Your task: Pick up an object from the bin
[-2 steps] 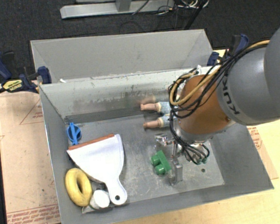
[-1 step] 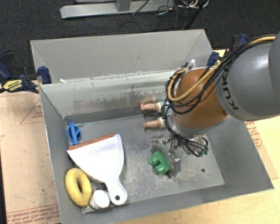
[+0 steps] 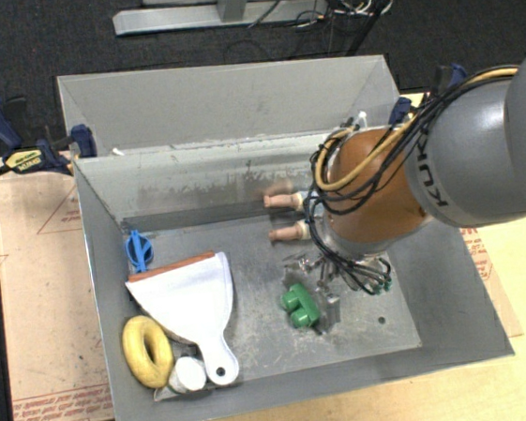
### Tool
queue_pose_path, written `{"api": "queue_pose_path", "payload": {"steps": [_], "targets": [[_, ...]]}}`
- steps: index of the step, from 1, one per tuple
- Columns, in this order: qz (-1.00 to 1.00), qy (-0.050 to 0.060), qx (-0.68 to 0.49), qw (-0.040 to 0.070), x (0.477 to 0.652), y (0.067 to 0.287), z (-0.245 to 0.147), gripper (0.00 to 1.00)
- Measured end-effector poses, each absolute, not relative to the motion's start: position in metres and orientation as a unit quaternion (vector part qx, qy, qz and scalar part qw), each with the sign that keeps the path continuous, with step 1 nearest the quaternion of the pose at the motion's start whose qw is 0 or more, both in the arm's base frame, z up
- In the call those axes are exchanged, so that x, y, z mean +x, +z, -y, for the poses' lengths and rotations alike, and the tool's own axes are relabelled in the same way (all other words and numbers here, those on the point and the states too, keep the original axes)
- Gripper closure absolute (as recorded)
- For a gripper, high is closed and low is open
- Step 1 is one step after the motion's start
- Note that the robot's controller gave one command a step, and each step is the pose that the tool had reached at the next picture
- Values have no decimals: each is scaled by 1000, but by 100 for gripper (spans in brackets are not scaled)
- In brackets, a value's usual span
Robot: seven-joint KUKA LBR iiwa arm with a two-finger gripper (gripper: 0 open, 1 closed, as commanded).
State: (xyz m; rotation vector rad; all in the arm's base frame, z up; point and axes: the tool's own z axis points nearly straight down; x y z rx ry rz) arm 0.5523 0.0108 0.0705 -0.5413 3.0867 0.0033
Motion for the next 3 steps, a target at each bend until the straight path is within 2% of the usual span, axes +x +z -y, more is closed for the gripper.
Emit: {"api": "queue_pose_path", "payload": {"steps": [1, 2, 3], "targets": [[-983, 2, -182, 2, 550, 97, -6, 100], [-984, 1, -179, 6, 551, 209, 2, 100], [-984, 2, -179, 6, 551, 209, 2, 100]]}}
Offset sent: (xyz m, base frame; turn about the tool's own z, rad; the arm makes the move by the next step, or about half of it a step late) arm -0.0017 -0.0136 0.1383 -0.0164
